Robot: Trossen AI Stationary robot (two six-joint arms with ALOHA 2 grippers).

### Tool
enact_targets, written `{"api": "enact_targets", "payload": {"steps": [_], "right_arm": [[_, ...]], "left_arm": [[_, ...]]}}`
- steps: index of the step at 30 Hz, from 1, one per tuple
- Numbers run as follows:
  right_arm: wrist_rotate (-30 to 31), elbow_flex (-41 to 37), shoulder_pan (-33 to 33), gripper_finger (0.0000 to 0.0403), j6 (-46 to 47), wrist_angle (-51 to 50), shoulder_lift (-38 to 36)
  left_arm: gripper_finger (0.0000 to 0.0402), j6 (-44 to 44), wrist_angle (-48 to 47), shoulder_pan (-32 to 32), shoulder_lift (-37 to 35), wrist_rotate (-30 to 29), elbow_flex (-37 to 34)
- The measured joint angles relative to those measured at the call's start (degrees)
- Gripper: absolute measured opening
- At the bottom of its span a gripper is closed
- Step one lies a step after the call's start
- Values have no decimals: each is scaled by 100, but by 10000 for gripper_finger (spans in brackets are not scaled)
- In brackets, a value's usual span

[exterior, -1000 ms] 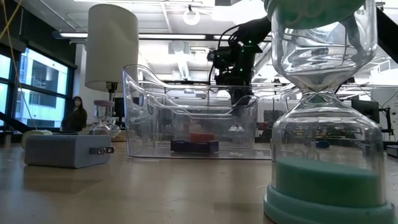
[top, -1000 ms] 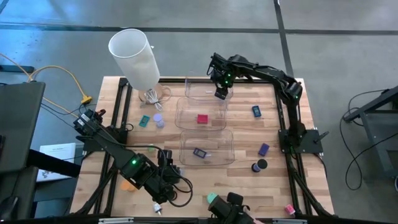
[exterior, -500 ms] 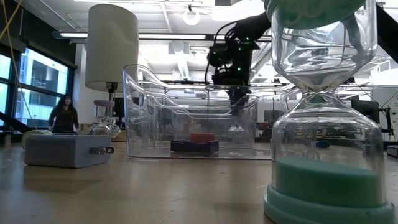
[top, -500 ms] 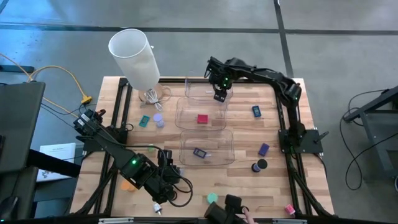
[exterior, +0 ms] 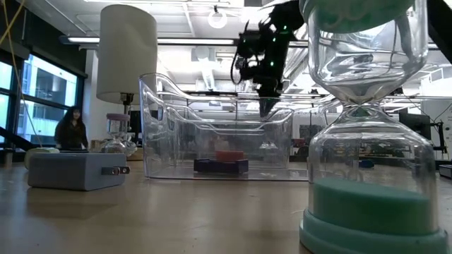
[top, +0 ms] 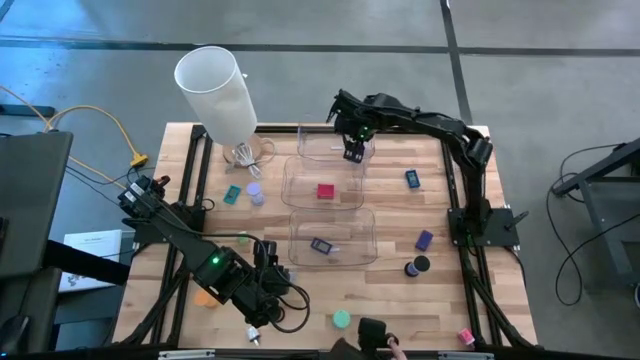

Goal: Pick & Place Office items
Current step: Put the small green charger adapter into the middle transparent bin

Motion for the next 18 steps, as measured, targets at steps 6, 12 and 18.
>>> {"api": "enact_targets", "payload": {"steps": [6,12,18], "right_arm": [[-43,-2,240,231,131,-39,-519],[-24,0,1074,231,176,-241,-1123],[96,4,2161,231,729,-759,-1663]], "left_arm": [[254,-5,-2,0,1,0,0],[254,-235,-37,-5,2,19,0],[254,-424,-126,-110,4,33,0]]}}
